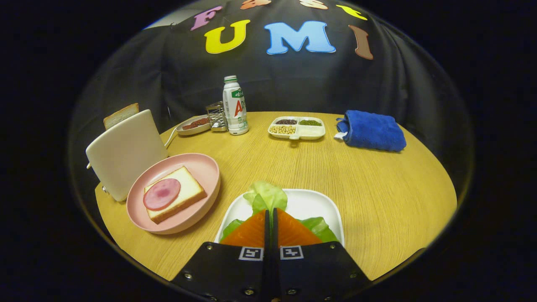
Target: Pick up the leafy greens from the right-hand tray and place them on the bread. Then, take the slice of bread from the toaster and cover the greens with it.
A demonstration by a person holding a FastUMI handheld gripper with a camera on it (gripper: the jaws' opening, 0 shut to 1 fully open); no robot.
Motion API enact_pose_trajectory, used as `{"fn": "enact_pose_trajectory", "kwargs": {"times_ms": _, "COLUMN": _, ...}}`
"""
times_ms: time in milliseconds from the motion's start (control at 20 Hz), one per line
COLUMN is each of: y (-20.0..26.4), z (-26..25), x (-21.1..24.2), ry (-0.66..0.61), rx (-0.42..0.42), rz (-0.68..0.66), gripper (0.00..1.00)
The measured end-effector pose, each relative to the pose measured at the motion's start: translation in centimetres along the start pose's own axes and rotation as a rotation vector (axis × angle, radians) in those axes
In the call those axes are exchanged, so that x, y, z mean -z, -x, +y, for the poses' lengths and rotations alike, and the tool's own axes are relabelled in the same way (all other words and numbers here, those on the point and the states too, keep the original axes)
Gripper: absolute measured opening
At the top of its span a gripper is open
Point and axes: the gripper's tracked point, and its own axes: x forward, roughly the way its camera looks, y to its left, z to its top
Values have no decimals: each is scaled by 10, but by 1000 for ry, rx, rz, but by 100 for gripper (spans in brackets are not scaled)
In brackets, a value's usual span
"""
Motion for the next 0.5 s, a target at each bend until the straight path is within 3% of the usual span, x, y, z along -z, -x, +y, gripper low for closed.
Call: {"fn": "enact_pose_trajectory", "kwargs": {"times_ms": 500, "y": 19, "z": 13, "x": -21, "ry": -36, "rx": -49, "rz": -54, "gripper": 0}}
